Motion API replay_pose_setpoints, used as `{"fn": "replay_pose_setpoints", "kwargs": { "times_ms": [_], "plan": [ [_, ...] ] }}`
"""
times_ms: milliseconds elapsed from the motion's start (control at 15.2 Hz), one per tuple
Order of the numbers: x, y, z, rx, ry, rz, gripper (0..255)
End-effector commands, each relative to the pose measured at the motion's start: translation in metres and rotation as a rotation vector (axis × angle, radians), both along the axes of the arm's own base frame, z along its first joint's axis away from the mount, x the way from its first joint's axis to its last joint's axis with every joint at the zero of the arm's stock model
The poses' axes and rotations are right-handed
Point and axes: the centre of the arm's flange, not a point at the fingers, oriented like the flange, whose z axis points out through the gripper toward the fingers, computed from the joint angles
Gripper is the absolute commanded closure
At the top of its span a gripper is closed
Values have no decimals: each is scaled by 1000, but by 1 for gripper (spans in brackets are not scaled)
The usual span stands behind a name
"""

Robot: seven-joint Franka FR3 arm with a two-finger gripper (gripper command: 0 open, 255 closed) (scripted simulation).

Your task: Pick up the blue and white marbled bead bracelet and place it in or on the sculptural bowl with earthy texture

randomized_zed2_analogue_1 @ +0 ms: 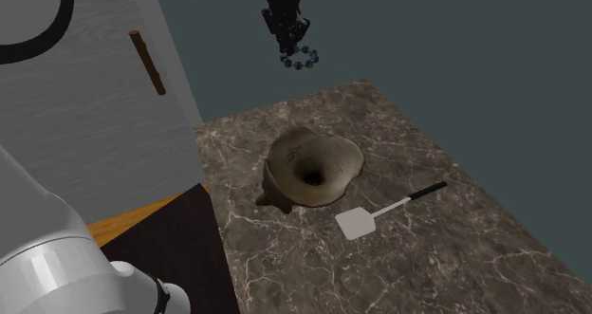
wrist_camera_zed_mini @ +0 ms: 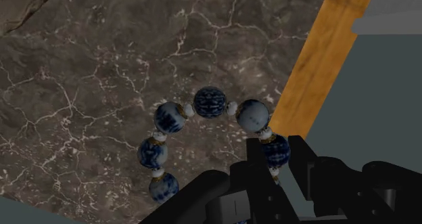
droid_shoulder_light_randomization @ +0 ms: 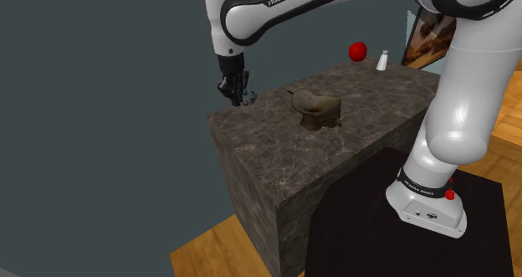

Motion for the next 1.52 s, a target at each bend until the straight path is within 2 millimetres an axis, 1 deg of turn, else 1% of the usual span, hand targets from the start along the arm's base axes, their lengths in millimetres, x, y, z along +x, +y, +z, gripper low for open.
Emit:
{"fn": "replay_pose_setpoints", "kwargs": {
  "times_ms": [0, 330, 1452],
  "plan": [
    [0, 0, 11, 0, 0, 0, 255],
    [0, 0, 36, 0, 0, 0, 255],
    [-147, -170, 46, 0, 0, 0, 255]
  ]
}}
